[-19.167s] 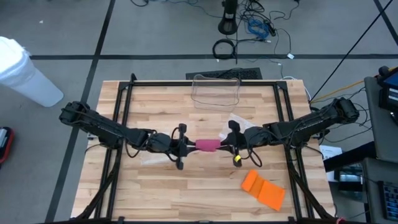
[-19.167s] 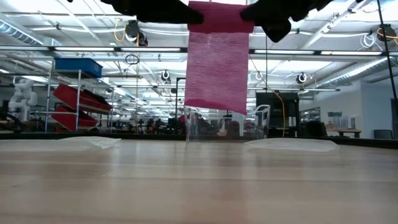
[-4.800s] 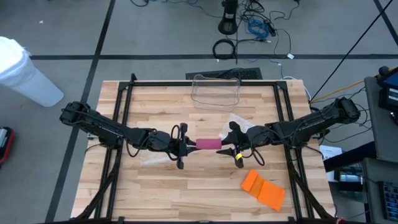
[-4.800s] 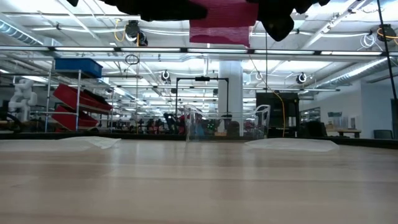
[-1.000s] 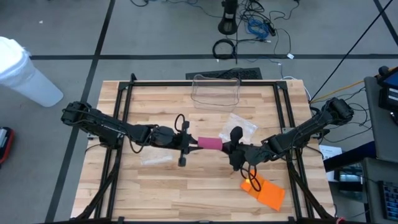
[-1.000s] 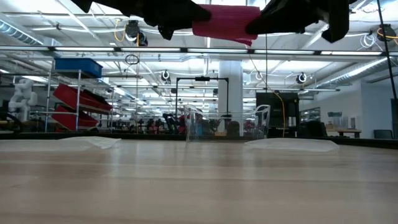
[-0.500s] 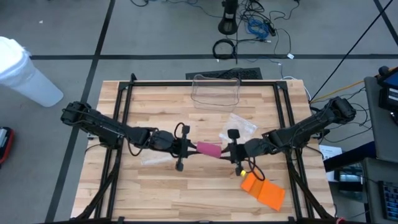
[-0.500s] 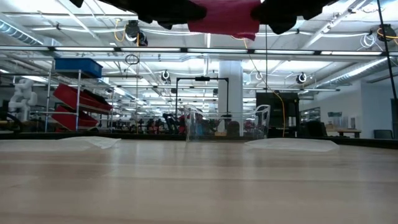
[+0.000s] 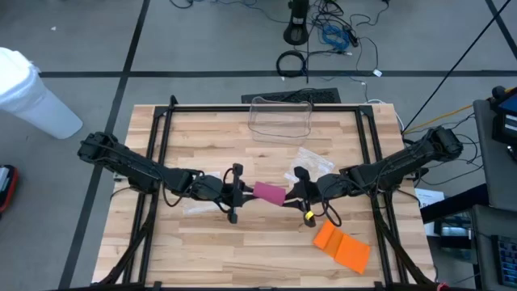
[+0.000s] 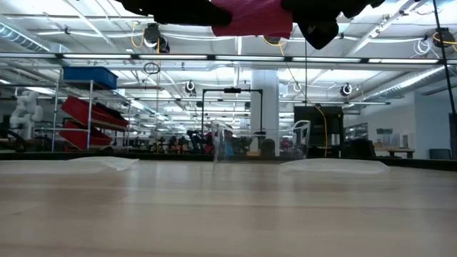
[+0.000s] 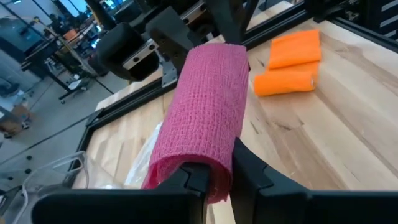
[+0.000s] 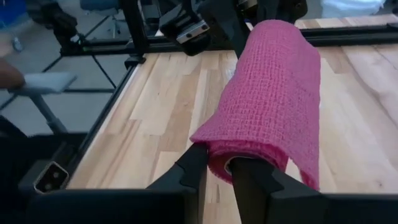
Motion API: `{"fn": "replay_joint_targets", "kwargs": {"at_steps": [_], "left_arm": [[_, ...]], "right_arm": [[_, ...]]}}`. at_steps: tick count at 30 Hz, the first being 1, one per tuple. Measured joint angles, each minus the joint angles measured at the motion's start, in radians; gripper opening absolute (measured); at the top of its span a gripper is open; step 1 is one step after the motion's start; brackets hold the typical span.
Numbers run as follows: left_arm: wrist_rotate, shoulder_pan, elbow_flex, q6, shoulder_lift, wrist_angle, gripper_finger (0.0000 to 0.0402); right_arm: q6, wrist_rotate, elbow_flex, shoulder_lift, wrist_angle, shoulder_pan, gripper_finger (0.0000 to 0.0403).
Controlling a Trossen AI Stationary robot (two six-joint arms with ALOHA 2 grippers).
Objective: Roll bandage
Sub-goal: Roll the pink bandage
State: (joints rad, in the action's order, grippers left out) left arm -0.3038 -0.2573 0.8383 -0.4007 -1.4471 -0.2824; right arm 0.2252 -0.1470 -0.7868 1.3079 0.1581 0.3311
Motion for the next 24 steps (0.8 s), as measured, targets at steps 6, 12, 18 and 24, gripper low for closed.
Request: {"fn": "replay_joint_targets", "kwargs": {"at_steps": [6,12,18,24], "left_arm": [[-0.027,0.0,-0.001,0.039,0.0,0.003,0.0043],[-0.037,0.0,-0.002,0.066,0.0,0.003,0.0043],[-0.011,0.005,-0.003,0.179,0.0,-0.003,0.0043],[0.021,0.004,-0.004,0.251,-0.001,-0.041,0.0043]], "right_arm": [[0.076,0.0,0.0,0.0,0.004,-0.005,0.011],[0.116,-0.005,0.0,0.0,0.025,-0.004,0.0189],[0.199,-0.117,0.0,0.0,0.048,-0.002,0.0195],[0.227,-0.18,0.0,-0.002,0.045,-0.003,0.0093]]}}
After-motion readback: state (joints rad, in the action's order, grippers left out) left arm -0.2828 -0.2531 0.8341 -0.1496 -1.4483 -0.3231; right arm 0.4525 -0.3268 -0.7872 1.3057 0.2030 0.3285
